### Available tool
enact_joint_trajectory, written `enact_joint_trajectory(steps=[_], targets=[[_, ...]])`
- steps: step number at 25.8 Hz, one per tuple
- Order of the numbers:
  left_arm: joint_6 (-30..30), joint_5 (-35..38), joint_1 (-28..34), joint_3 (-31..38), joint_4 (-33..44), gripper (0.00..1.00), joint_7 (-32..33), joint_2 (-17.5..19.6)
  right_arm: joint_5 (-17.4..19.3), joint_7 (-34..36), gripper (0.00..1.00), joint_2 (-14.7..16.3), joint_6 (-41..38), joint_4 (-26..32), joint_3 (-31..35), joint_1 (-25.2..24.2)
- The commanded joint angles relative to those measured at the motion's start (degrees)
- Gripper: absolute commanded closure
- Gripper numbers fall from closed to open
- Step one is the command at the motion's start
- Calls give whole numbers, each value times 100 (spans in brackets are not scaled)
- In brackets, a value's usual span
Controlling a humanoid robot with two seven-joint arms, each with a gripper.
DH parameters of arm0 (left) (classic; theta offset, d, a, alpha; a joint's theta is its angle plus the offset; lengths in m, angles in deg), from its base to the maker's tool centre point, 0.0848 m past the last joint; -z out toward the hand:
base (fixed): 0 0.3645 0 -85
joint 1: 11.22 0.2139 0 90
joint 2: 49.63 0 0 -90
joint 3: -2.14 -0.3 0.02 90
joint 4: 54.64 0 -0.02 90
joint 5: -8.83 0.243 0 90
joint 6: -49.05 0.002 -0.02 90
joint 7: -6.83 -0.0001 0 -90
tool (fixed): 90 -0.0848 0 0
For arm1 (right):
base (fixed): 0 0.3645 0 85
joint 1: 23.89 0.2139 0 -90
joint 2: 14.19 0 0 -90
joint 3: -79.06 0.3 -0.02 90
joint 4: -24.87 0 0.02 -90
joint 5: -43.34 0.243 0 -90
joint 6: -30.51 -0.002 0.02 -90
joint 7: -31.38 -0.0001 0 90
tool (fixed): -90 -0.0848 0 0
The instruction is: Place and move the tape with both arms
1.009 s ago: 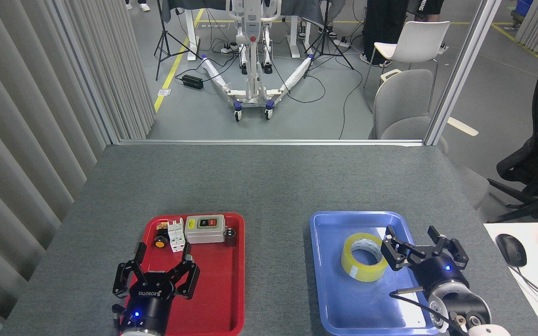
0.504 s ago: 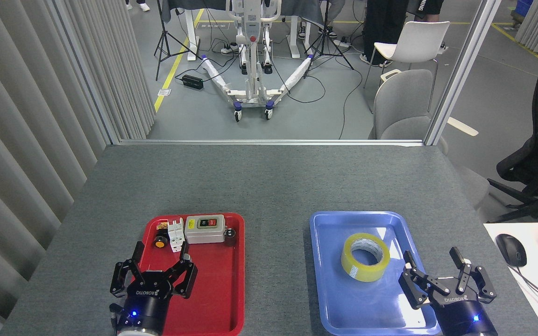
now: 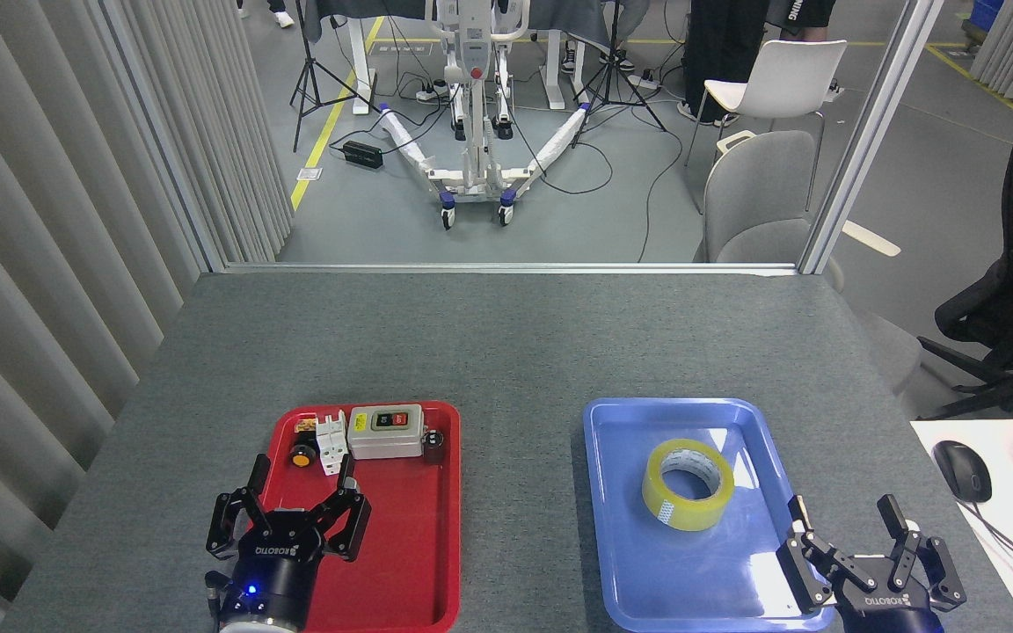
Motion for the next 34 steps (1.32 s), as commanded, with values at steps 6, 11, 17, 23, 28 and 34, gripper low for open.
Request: enact_joint_trajectory(steps=[6, 11, 17, 23, 28, 34], targets=[[6, -18, -58, 0, -11, 0, -2, -11, 103, 131, 0, 323, 440, -119, -180, -75], [6, -27, -58, 0, -29, 0, -2, -11, 305, 131, 0, 639, 660, -154, -488, 109], [6, -27, -58, -9, -38, 0, -2, -20, 305, 131, 0, 657, 642, -190, -567, 180], [6, -27, -67, 0, -90, 0, -2, -11, 314, 131, 0, 657, 642, -216, -629, 285], [6, -27, -76, 0, -99, 0, -2, -37, 314, 131, 0, 648, 624, -216, -637, 303], [6, -27, -155, 0, -73, 0, -2, -55, 314, 123, 0, 648, 607, -216, -637, 303]])
